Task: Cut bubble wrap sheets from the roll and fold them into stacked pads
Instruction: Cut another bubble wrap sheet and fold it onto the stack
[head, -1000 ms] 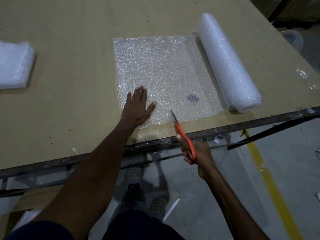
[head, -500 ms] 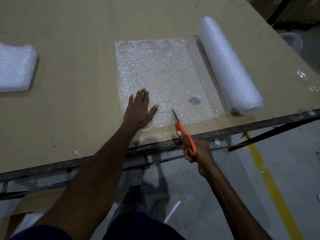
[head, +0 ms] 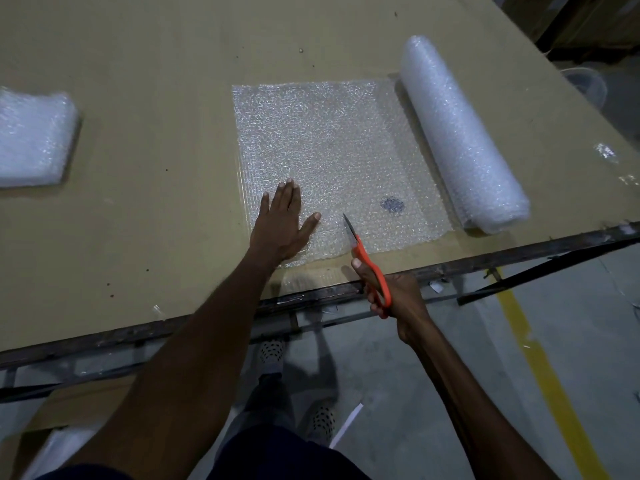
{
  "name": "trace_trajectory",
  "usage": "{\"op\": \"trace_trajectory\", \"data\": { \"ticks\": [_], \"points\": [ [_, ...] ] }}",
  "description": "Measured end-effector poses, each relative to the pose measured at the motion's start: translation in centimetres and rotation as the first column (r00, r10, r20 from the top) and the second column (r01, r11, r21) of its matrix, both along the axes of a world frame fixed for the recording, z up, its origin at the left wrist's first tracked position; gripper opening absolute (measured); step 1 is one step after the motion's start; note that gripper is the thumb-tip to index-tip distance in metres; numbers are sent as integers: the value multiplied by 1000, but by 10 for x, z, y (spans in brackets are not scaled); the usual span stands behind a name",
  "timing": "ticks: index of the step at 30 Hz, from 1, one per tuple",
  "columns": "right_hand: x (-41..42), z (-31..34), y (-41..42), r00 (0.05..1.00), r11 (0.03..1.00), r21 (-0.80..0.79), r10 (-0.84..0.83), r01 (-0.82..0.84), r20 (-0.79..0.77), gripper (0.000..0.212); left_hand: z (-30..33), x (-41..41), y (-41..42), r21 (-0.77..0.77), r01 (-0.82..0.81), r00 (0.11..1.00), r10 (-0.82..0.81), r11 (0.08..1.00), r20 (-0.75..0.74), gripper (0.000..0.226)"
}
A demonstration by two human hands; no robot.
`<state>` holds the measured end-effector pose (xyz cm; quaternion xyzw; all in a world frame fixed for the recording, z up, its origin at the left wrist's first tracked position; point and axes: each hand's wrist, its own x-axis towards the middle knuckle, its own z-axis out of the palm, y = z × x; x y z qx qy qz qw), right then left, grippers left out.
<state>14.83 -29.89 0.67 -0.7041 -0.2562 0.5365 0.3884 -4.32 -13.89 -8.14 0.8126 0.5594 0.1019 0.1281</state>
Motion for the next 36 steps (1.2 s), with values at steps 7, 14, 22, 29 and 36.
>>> {"op": "trace_trajectory", "data": {
  "ticks": [7,14,22,29,36],
  "points": [
    [-2,-2,3,999,1000,0,-11,11,-32,41,-1,0,0,12,-1,1000,1,1000,2,83],
    [-3,-4,9,1000,1000,4,-6,6,-13,45,-3,0,1,25,-2,1000,2,1000,-8,86],
    [-6,0,23,1000,1000,-8,-13,13,-7,49,-4,1,2,25,-11,1000,11,1000,-6,82],
    [-5,1,24,1000,1000,-16,-9,9,-9,50,-4,1,1,42,-11,1000,12,999,-11,81],
    [-3,1,33,1000,1000,-6,-6,6,7,48,-3,1,1,35,-9,1000,9,999,-12,81]
  ]
}}
